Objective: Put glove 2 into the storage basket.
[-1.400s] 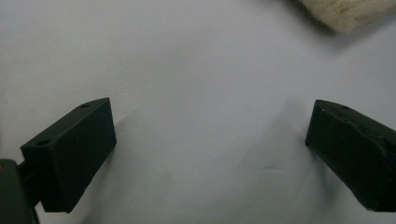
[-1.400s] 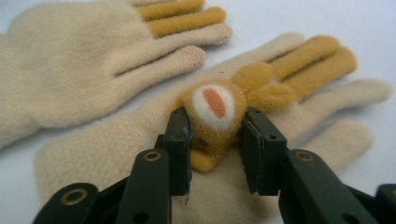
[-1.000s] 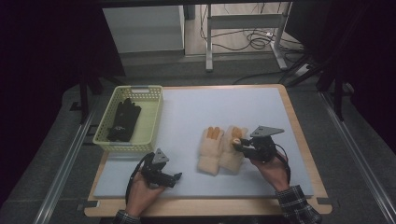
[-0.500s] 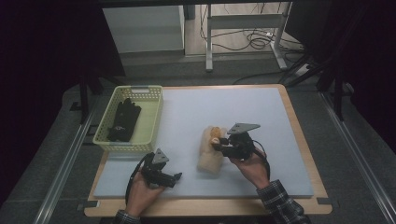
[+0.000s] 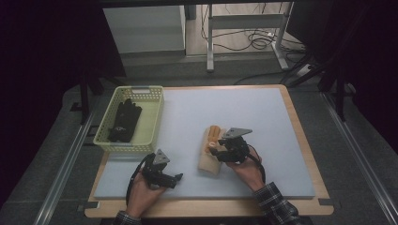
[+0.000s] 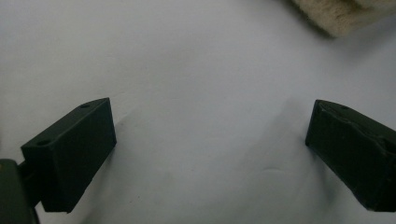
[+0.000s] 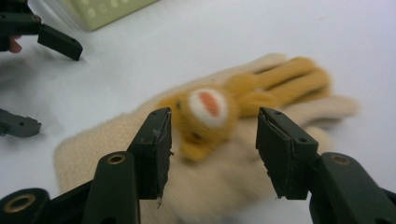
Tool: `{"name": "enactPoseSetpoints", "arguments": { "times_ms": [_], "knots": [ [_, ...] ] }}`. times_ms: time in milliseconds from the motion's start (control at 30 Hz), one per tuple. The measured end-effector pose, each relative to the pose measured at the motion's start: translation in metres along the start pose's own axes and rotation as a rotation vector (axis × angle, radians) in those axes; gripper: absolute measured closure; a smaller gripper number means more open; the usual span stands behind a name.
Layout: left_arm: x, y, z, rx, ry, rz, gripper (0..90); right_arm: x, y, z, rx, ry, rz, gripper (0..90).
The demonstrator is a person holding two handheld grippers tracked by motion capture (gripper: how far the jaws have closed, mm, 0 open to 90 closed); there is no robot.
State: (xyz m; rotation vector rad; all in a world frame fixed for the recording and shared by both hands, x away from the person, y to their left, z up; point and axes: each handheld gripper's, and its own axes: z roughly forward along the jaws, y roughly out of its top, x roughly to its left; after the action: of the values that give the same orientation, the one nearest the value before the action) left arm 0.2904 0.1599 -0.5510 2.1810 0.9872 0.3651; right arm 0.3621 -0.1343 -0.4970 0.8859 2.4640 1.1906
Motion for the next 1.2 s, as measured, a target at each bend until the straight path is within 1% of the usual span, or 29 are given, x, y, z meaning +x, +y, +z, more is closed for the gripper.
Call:
{"name": "enactPoseSetpoints", "arguments": {
  "times_ms": [67,100,167,233,267,300,333,400,500,700,767,867,1033,1200],
  "knots": [
    [0.0,0.0,0.0,0.0,0.0,0.0,2.0,-0.005,-0.001,-0.011,-0.011,-0.003,0.001,46.3],
    [0.0,0.0,0.0,0.0,0.0,0.0,2.0,-0.008,-0.003,-0.016,-0.015,-0.007,0.003,49.0],
    [0.0,0.0,0.0,0.0,0.0,0.0,2.0,-0.014,-0.009,-0.025,-0.008,-0.019,0.007,56.0],
    [0.0,0.0,0.0,0.0,-0.001,-0.002,2.0,-0.018,-0.017,-0.032,0.012,-0.025,0.015,66.2],
    [0.0,0.0,0.0,0.0,-0.001,-0.002,2.0,-0.02,-0.021,-0.034,0.019,-0.021,0.021,70.5],
    [0.0,0.0,0.0,0.0,-0.001,-0.002,2.0,-0.02,-0.03,-0.036,0.033,-0.002,0.03,77.1],
    [0.0,0.0,0.0,0.0,0.0,-0.002,2.0,-0.02,-0.03,-0.036,0.033,-0.002,0.03,77.1],
    [0.0,0.0,0.0,0.0,-0.001,-0.002,2.0,-0.018,-0.038,-0.036,0.043,0.024,0.041,81.1],
    [0.0,0.0,0.0,0.002,-0.002,-0.002,2.0,-0.012,-0.044,-0.032,0.056,0.054,0.039,82.8],
    [0.0,0.0,0.0,0.001,-0.001,-0.001,2.0,0.003,-0.049,-0.014,0.082,0.078,0.001,82.7],
    [0.0,0.0,0.0,0.002,-0.001,-0.001,2.0,0.007,-0.048,-0.008,0.086,0.075,-0.016,82.6],
    [0.0,0.0,0.0,0.002,-0.002,-0.001,2.0,0.013,-0.046,-0.002,0.081,0.086,-0.021,81.9],
    [0.0,0.0,0.0,0.002,-0.001,-0.001,2.0,0.017,-0.041,0.006,0.077,0.094,-0.036,79.3],
    [0.0,0.0,0.0,0.002,-0.001,-0.002,2.0,0.022,-0.035,0.015,0.071,0.096,-0.042,78.6]
  ]
}}
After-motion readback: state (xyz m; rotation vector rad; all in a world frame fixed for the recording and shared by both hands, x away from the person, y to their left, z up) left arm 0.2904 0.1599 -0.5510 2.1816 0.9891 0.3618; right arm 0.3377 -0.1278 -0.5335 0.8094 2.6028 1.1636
